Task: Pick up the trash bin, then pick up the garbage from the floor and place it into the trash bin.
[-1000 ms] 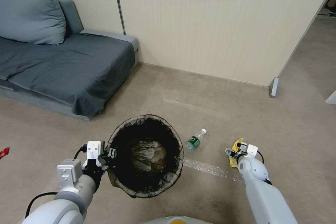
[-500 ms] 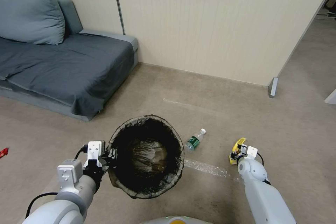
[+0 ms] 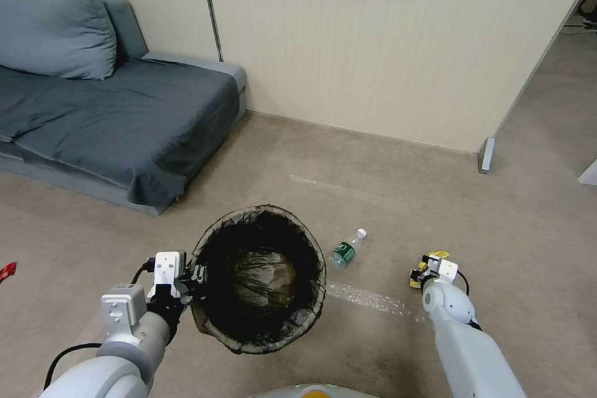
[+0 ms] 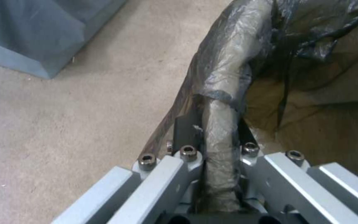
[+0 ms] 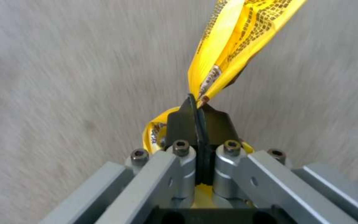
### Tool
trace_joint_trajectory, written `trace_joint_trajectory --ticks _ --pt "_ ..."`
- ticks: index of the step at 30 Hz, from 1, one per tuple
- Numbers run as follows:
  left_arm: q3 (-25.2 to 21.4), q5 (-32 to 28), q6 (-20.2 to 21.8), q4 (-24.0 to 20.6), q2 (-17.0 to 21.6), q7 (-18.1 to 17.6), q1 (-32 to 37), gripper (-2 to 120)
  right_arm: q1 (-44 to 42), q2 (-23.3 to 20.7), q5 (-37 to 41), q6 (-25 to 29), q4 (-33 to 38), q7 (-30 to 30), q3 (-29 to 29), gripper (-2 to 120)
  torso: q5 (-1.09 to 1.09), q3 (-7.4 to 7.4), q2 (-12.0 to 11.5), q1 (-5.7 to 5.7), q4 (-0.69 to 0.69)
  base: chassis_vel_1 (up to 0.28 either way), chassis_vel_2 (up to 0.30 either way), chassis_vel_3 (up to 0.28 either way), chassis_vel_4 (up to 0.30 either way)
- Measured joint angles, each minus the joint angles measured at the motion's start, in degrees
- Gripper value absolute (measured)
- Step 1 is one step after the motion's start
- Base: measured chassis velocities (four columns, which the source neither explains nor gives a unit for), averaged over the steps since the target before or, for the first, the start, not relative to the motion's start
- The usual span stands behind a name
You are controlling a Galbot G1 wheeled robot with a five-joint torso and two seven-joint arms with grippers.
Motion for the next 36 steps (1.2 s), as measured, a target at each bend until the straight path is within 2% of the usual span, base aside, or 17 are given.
trace_joint_trajectory --ticks 4,5,7,8,11,15,17,19,21,22,24,29,33,34,36 --pt "0.0 0.2 0.0 0.0 0.6 -0.1 0.0 1 -5.0 -3.9 2.2 -1.5 13.9 -2.1 0.0 0 0.01 0.00 0.0 0.00 0.00 0.000 0.000 0.000 0.000" --pt "0.0 0.2 0.0 0.0 0.6 -0.1 0.0 1 -5.0 -3.9 2.2 -1.5 13.9 -2.1 0.0 0 0.01 0.00 0.0 0.00 0.00 0.000 0.000 0.000 0.000" --pt "0.0 0.1 0.0 0.0 0.9 -0.2 -0.3 1 -8.4 -7.3 4.7 -3.2 23.6 -3.3 -0.1 0 -0.02 0.00 0.0 0.00 -0.02 0.000 0.000 0.000 0.000" --pt "0.0 0.1 0.0 0.0 0.9 -0.2 -0.3 1 -8.4 -7.3 4.7 -3.2 23.6 -3.3 -0.1 0 -0.02 0.00 0.0 0.00 -0.02 0.000 0.000 0.000 0.000" --pt "0.0 0.1 0.0 0.0 1.3 -0.3 -0.8 1 -11.7 -12.9 5.9 -3.5 34.4 -5.8 -0.3 0 -0.04 0.00 0.0 0.00 0.00 0.000 0.000 0.000 0.000" --pt "0.0 -0.1 0.0 0.0 1.8 -0.5 -1.2 1 -13.5 -16.4 6.6 -3.5 39.7 -7.9 -0.3 0 0.00 0.00 0.0 0.00 -0.01 0.000 0.000 0.000 0.000" --pt "0.0 -0.3 0.0 0.0 2.4 -0.7 -1.9 1 -15.3 -19.8 8.1 -3.7 46.3 -9.5 -0.4 0 -0.02 0.00 0.0 0.00 -0.01 0.000 0.000 0.000 0.000" --pt "0.0 -0.3 0.0 0.0 2.6 -0.7 -2.1 1 -15.7 -20.7 8.9 -3.9 48.4 -9.7 -0.5 0 -0.01 0.00 0.0 0.00 -0.01 0.000 0.000 0.000 0.000" --pt "0.0 -0.5 0.0 0.0 3.0 -0.8 -2.5 1 -16.5 -23.5 12.9 -4.4 54.5 -9.9 -1.1 0 -0.02 0.00 0.0 0.00 -0.01 0.000 0.000 0.000 0.000" --pt "0.0 -0.5 0.0 0.0 3.0 -0.8 -2.5 1 -16.5 -23.5 12.9 -4.4 54.5 -9.9 -1.1 0 -0.02 0.00 0.0 0.00 -0.01 0.000 0.000 0.000 0.000" --pt "0.1 -0.5 0.1 0.0 3.2 -0.9 -2.6 1 -16.6 -26.5 17.1 -4.6 58.9 -9.9 -2.1 0 -0.01 0.00 0.0 0.00 -0.01 0.000 0.000 0.000 0.000" --pt "0.2 -0.5 0.2 0.0 3.3 -1.0 -2.9 1 -14.3 -30.9 22.6 -4.8 63.2 -9.7 -5.0 0 -0.02 0.00 0.0 0.00 0.00 0.000 0.000 0.000 0.000" --pt "0.5 -0.8 0.5 0.0 3.4 -1.4 -3.4 1 -6.7 -33.9 25.8 -4.7 66.1 -8.5 -13.9 0 -0.02 0.00 0.0 0.00 0.00 0.000 0.000 0.000 0.000" --pt "0.5 -0.8 0.5 0.0 3.4 -1.4 -3.4 1 -6.7 -33.9 25.8 -4.7 66.1 -8.5 -13.9 0 -0.02 0.00 0.0 0.00 0.00 0.000 0.000 0.000 0.000" --pt "0.7 -0.8 0.7 0.0 3.4 -1.4 -3.7 1 -1.3 -34.2 27.0 -5.1 66.8 -7.6 -21.2 0 -0.01 0.00 0.0 0.00 0.00 0.000 0.000 0.000 0.000"
